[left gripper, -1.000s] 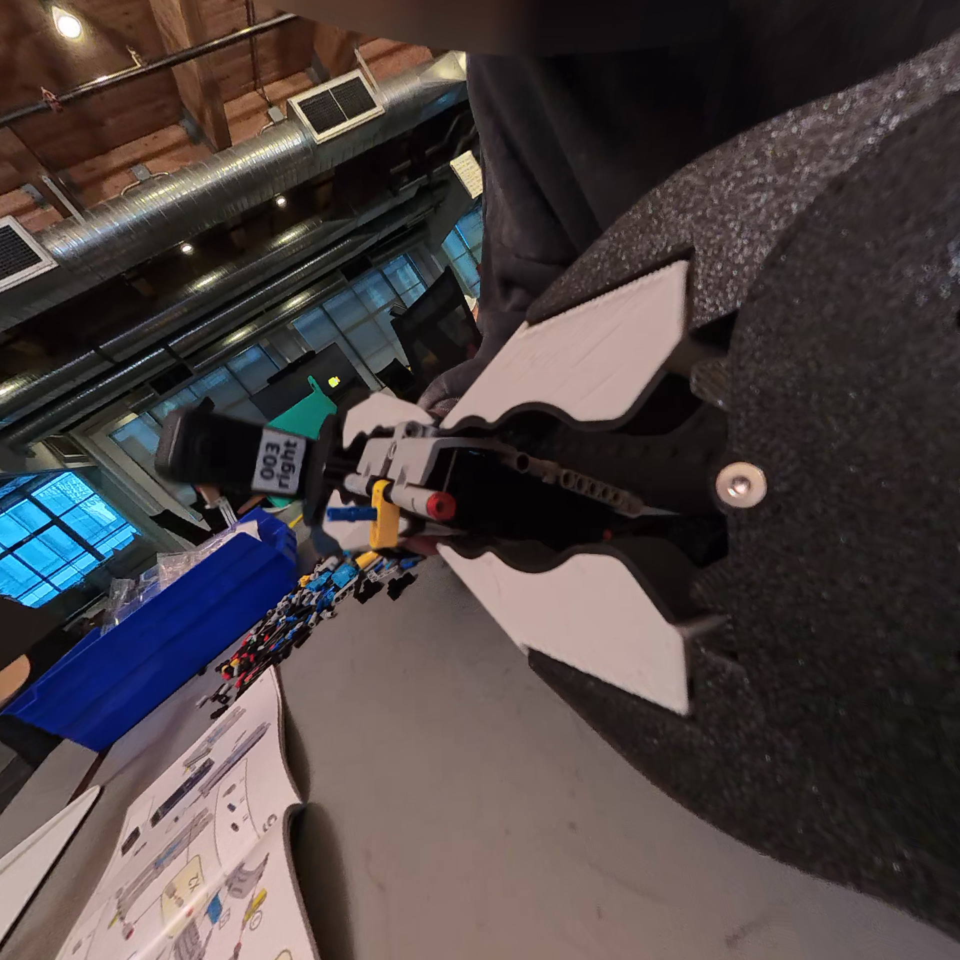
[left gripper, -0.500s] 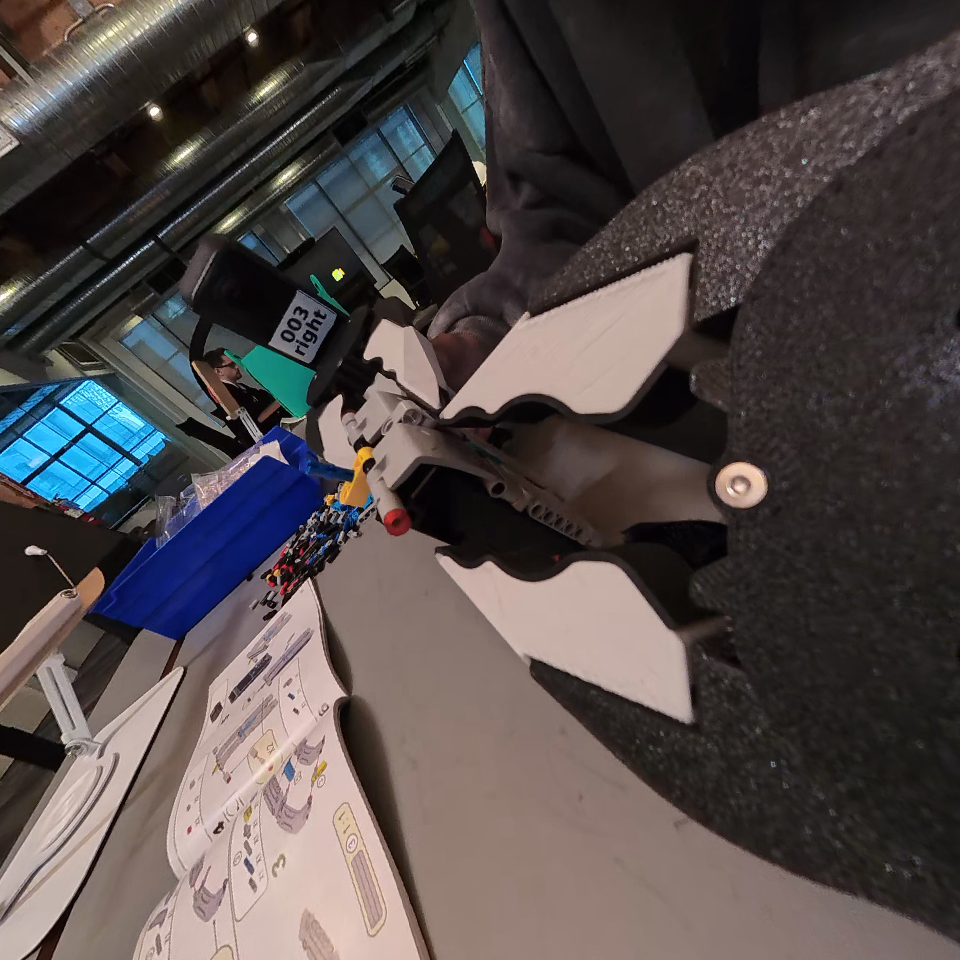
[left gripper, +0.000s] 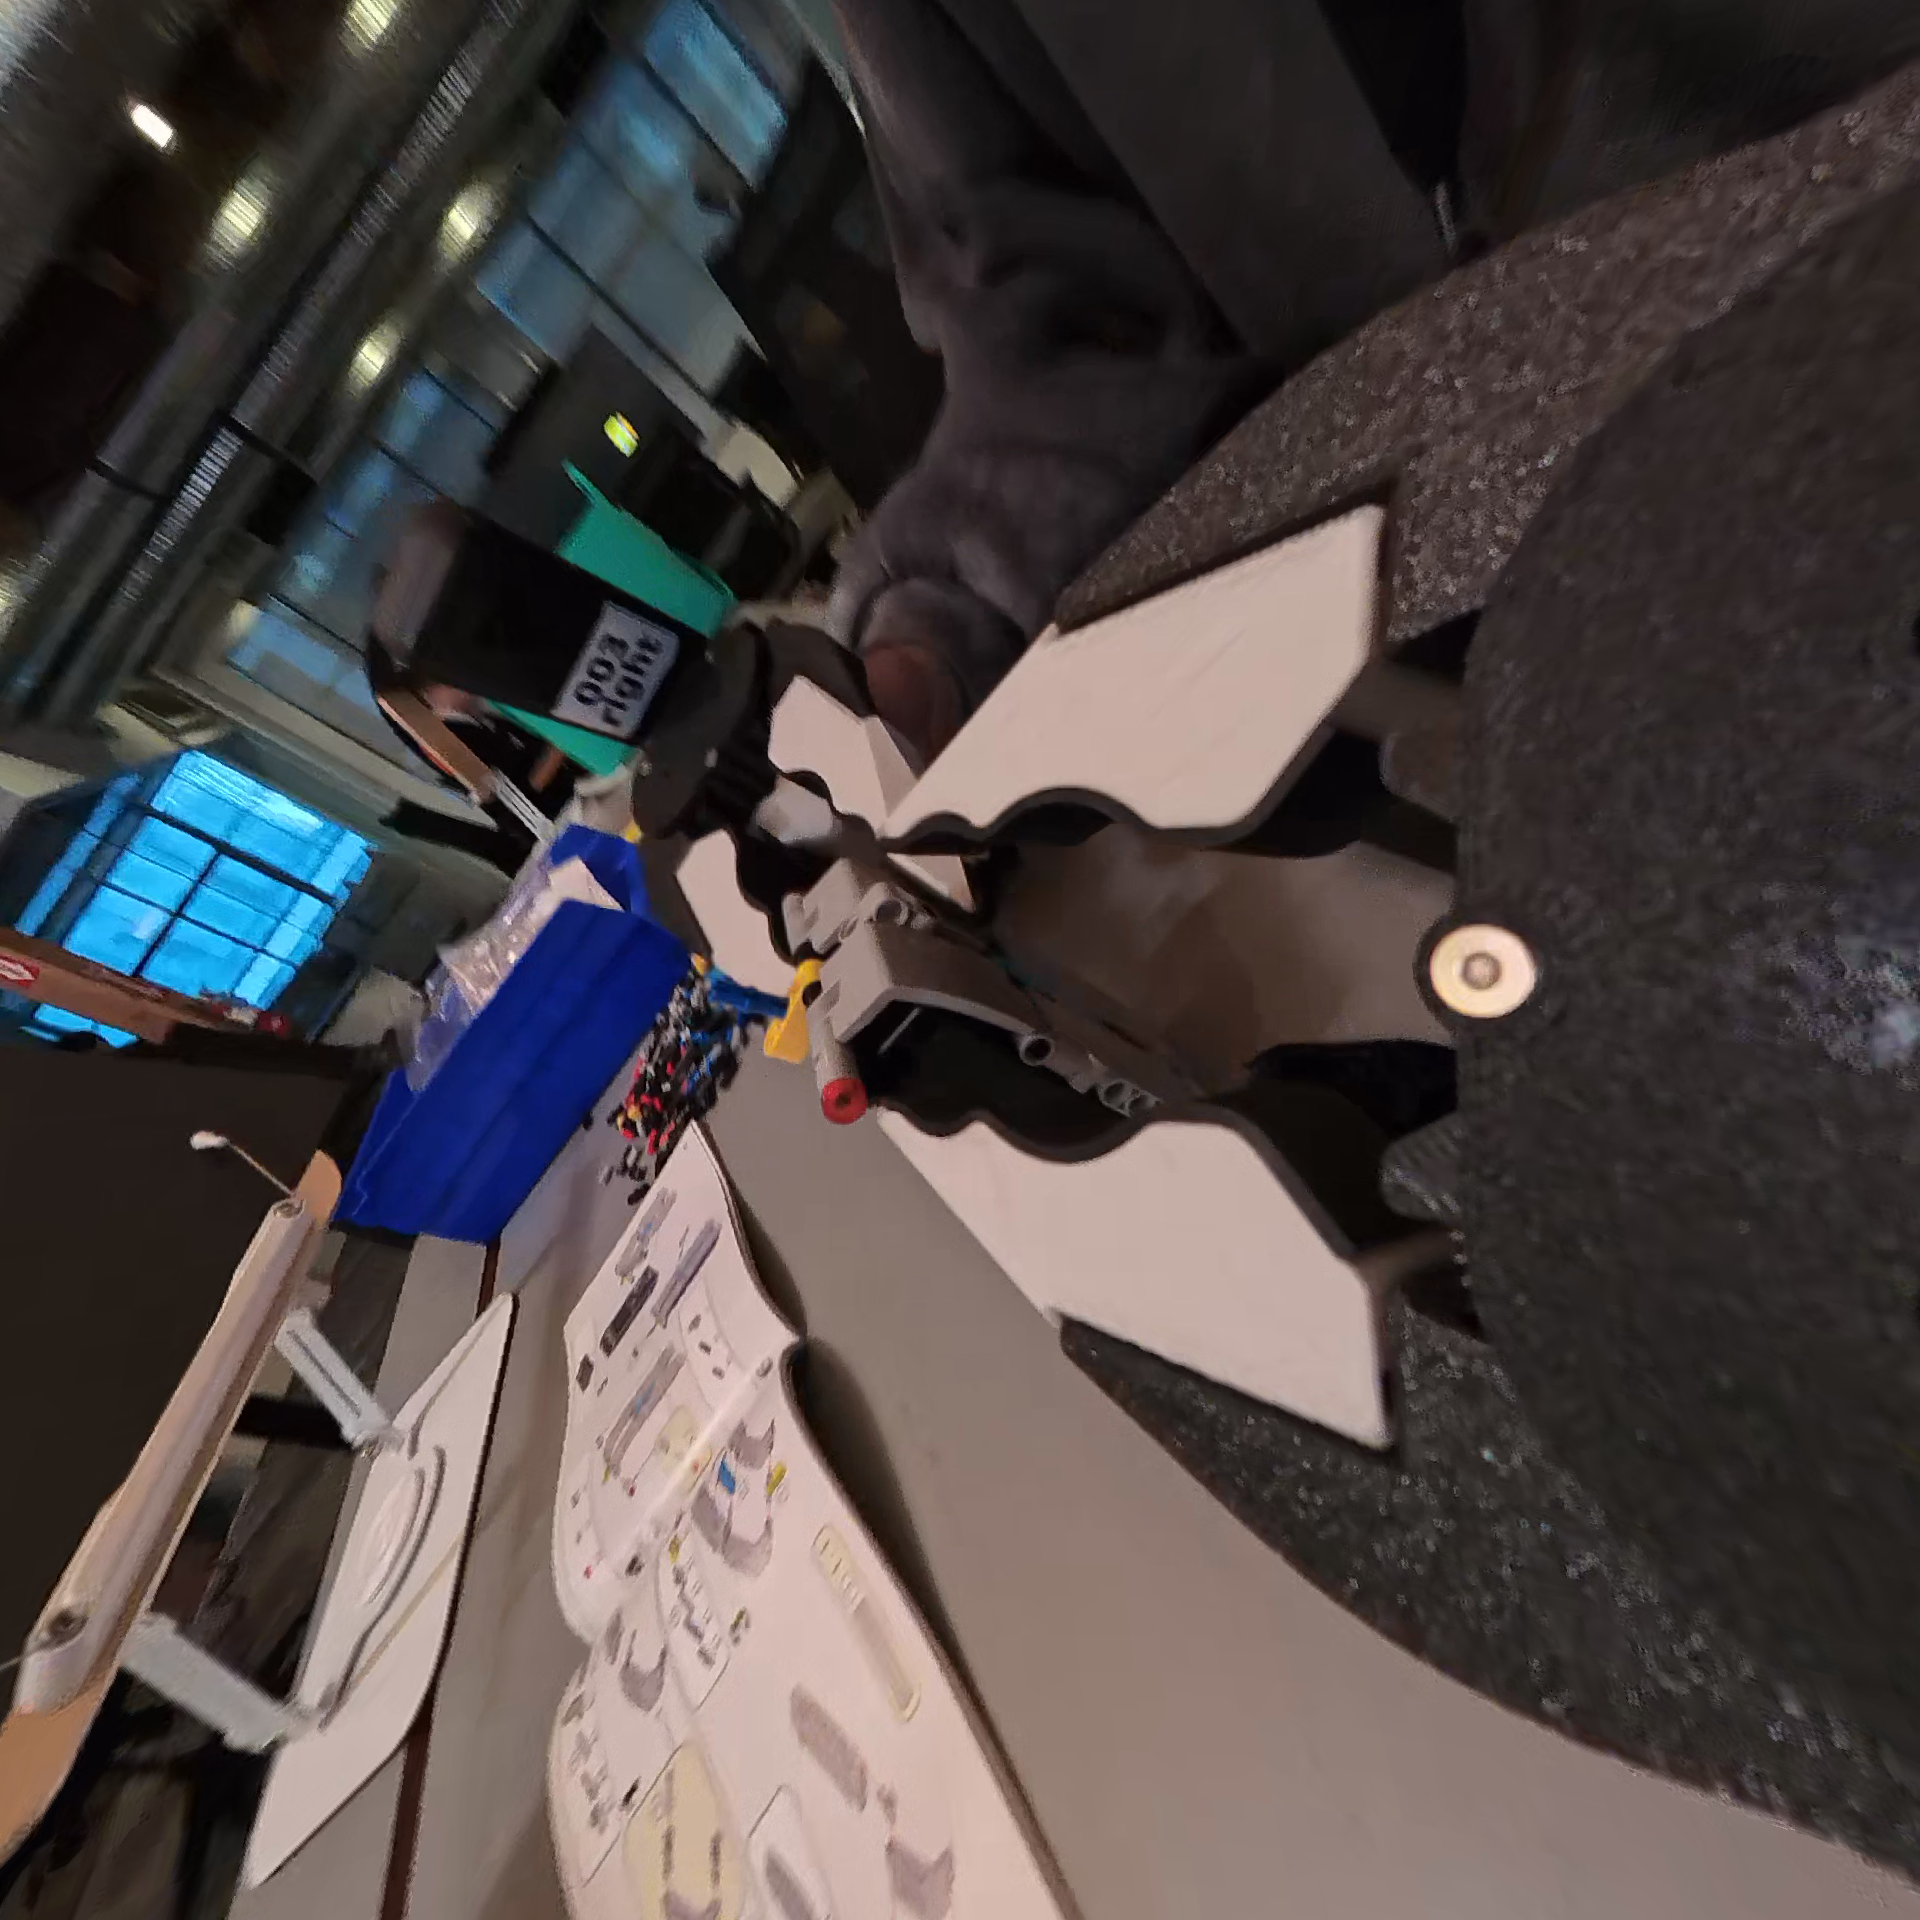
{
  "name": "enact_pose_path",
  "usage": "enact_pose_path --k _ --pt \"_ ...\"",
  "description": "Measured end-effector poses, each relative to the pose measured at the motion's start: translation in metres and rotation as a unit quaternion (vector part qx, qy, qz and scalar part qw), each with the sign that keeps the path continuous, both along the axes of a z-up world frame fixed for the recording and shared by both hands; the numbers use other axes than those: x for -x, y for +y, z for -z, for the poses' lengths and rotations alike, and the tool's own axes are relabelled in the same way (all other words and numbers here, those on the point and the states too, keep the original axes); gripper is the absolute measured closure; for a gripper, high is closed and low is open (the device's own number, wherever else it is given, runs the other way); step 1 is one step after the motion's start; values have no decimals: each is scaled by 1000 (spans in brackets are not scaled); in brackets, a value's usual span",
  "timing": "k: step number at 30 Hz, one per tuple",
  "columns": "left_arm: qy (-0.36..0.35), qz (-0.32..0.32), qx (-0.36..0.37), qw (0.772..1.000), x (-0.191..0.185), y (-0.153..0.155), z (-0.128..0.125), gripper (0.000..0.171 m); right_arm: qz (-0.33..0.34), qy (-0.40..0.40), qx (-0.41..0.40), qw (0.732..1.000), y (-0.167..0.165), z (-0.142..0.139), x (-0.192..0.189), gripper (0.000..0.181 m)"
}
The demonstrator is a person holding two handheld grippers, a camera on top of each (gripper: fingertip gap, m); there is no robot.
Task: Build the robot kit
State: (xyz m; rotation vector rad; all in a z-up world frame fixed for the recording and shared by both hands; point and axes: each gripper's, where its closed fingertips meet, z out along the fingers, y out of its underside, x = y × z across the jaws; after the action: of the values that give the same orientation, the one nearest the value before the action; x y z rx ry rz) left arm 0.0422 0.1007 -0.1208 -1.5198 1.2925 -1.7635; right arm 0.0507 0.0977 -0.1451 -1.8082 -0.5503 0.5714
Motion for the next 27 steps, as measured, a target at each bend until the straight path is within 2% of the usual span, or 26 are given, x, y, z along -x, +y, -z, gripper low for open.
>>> enact_pose_path --k 2,5,18,20,23,27 --pt "11 -13 -49 999 -4 -3 5 126 -6 -3 3 1000 -1 2 4 145" --pt "19 -25 -73 997 -7 -2 8 128 -3 -17 4 1000 0 4 5 144" --pt "16 -23 -68 997 -6 -1 8 129 3 -4 11 1000 1 4 5 144" --pt "18 -27 -63 997 -6 1 8 129 9 13 18 1000 3 3 3 145" --pt "13 -32 -57 998 -5 3 6 118 26 46 35 998 7 3 -6 148" --pt "24 -38 -67 997 -7 6 11 114 47 169 102 979 11 3 -24 148"
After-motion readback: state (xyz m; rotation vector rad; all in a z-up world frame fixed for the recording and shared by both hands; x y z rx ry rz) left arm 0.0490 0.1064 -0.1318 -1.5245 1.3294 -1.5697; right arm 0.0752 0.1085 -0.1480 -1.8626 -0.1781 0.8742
